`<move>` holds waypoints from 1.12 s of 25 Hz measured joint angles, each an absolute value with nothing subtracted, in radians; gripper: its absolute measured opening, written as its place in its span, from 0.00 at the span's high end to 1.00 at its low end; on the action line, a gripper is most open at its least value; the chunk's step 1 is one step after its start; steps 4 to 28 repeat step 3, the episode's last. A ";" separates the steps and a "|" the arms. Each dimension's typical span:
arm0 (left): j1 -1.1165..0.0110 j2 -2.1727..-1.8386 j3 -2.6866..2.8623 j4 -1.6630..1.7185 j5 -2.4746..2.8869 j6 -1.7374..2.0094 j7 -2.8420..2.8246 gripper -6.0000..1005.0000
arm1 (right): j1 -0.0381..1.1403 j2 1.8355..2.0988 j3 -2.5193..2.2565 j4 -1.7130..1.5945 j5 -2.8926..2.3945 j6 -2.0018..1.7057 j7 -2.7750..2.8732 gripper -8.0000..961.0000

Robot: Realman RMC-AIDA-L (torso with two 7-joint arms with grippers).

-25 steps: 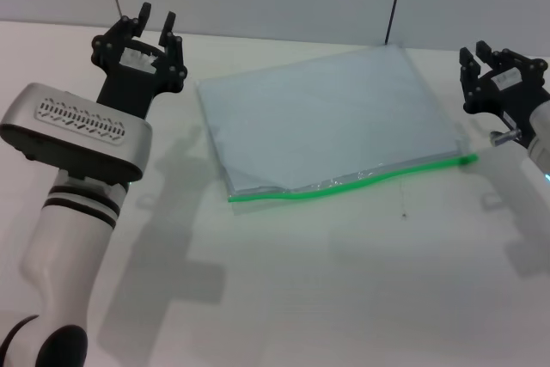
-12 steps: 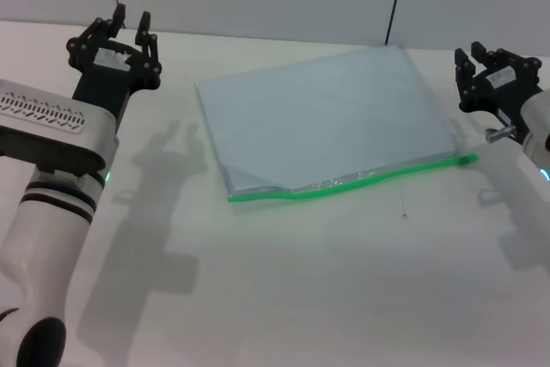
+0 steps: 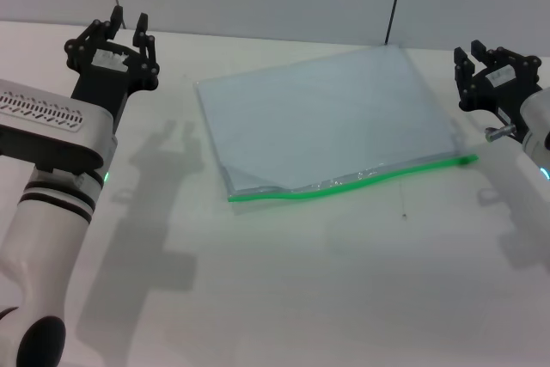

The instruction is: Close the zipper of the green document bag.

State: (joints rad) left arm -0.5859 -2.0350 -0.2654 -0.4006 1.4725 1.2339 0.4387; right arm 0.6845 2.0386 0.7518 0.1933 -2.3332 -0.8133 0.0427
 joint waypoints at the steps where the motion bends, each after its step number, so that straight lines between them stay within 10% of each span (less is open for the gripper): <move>1: -0.586 -2.035 -0.265 -0.400 1.472 1.233 0.439 0.72 | 0.685 2.039 0.752 0.193 -2.333 -0.813 0.043 0.78; 28: -0.586 -2.035 -0.265 -0.400 1.473 1.230 0.439 0.72 | 0.685 2.039 0.752 0.193 -2.333 -0.813 0.042 0.78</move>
